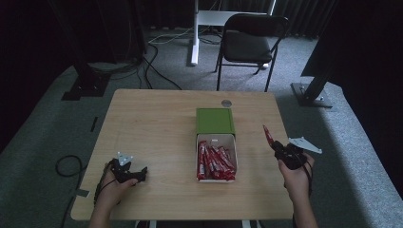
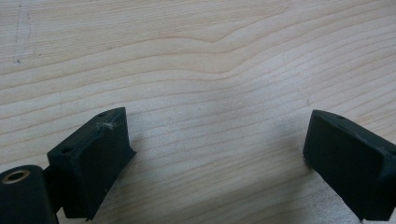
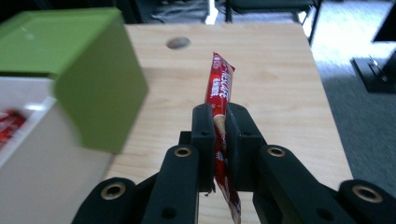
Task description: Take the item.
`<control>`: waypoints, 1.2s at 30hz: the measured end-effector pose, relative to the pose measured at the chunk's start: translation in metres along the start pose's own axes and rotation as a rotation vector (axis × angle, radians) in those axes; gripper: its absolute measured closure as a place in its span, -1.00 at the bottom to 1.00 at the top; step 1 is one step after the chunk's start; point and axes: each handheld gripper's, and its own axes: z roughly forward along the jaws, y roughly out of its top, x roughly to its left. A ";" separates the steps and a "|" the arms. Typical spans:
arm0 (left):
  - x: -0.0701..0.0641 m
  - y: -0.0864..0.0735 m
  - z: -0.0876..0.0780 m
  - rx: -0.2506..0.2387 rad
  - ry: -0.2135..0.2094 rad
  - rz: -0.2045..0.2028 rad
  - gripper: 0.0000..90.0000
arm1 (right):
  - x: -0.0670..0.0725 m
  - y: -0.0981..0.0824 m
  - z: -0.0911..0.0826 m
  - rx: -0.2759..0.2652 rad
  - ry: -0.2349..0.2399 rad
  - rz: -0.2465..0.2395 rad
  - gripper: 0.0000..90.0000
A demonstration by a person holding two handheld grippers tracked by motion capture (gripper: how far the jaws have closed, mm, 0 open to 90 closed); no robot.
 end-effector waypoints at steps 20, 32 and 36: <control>0.000 0.000 0.000 0.000 0.000 0.000 -0.82 | -0.039 -0.046 0.031 0.102 -0.177 0.004 0.83; 0.000 0.000 0.000 0.000 0.000 0.000 -0.82 | -0.051 -0.062 0.035 0.142 -0.183 0.027 0.81; 0.000 0.000 0.000 0.000 0.000 0.000 -0.82 | -0.051 -0.068 0.038 0.164 -0.181 0.021 0.80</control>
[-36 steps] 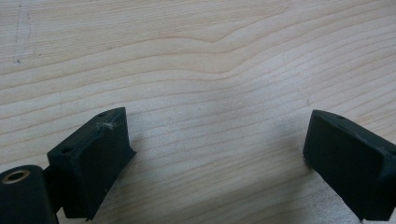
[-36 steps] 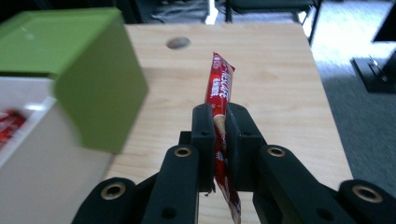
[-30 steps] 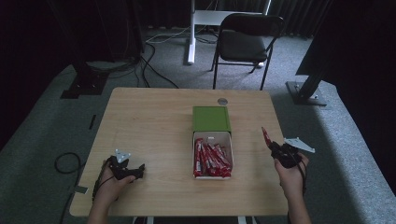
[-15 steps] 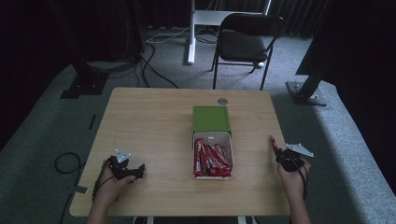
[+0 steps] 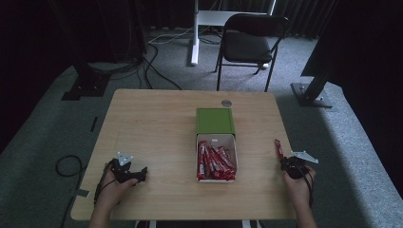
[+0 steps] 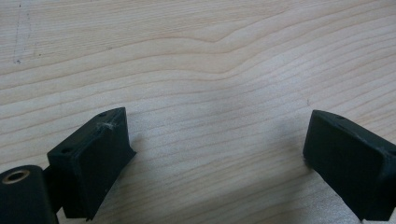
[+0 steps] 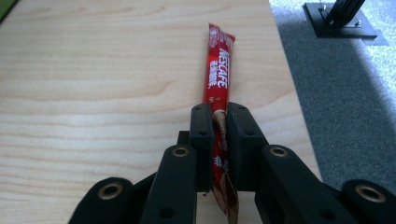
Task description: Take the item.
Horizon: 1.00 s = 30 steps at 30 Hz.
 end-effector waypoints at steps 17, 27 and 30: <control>0.000 0.000 0.000 0.001 0.000 0.001 -0.82 | -0.005 -0.002 -0.005 0.011 0.075 0.016 0.32; 0.000 0.000 0.000 0.003 -0.001 0.001 -0.82 | -0.008 0.006 -0.019 -0.039 0.121 0.040 -0.16; -0.001 0.000 0.000 0.003 -0.028 0.031 -0.81 | -0.006 0.008 -0.021 -0.036 0.134 0.030 -0.33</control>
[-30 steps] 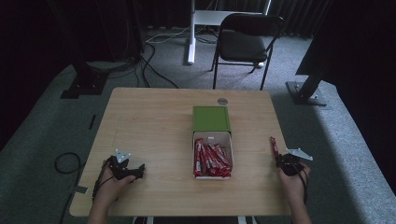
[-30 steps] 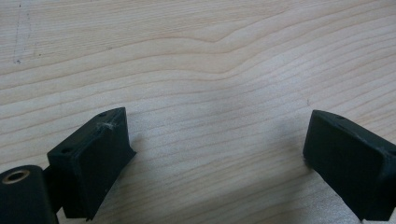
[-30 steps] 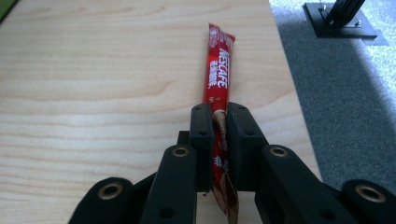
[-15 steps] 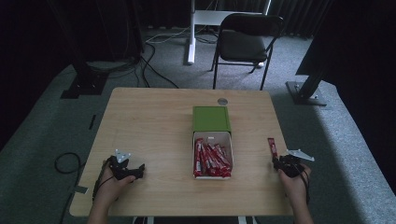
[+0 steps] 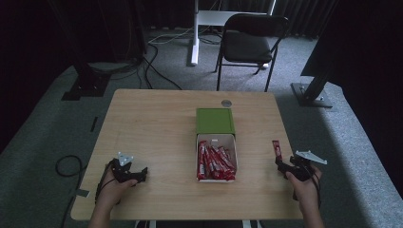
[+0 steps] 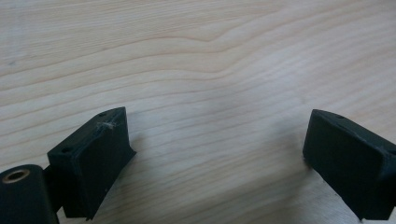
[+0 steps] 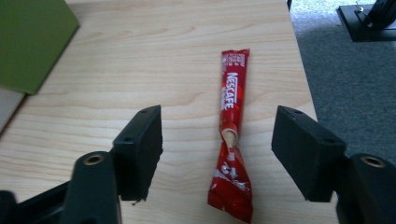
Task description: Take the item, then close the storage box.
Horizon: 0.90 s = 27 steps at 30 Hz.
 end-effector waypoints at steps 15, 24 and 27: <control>-0.027 0.017 -0.008 -0.034 -0.092 0.102 -0.82 | 0.021 0.003 -0.002 0.008 0.110 -0.079 -0.70; -0.050 0.028 -0.007 -0.060 -0.157 0.149 -0.82 | 0.036 0.007 -0.007 0.001 0.160 -0.116 -0.70; -0.058 0.030 -0.007 -0.055 -0.172 0.173 -0.82 | 0.043 0.007 -0.009 -0.002 0.188 -0.138 -0.70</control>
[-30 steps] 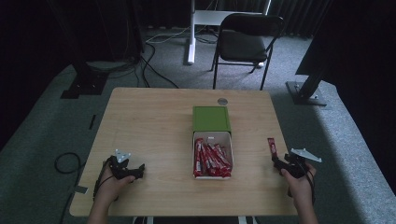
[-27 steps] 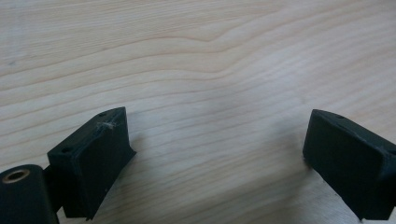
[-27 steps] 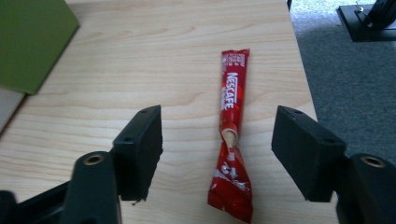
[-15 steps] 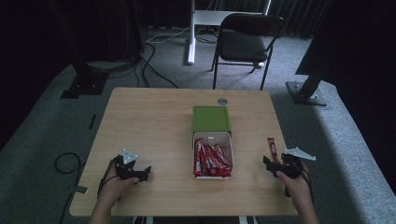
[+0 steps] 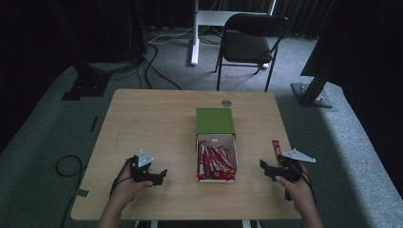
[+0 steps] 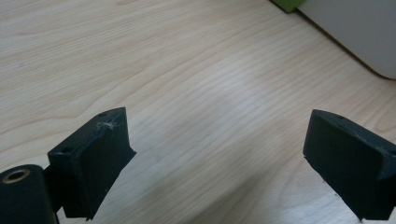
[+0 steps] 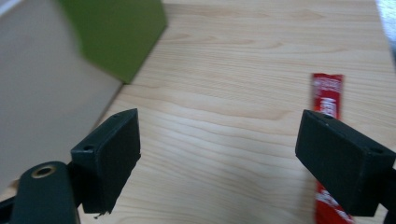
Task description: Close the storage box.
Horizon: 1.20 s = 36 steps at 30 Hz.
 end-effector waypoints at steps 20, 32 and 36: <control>-0.060 0.053 -0.016 -0.127 -0.188 0.170 -0.82 | 0.056 0.017 -0.016 -0.043 0.216 -0.116 -0.70; -0.073 0.062 -0.012 -0.146 -0.251 0.183 -0.82 | 0.071 0.017 -0.006 -0.026 0.268 -0.162 -0.70; -0.073 0.063 -0.007 -0.137 -0.252 0.184 -0.82 | 0.072 0.016 -0.003 -0.017 0.273 -0.169 -0.70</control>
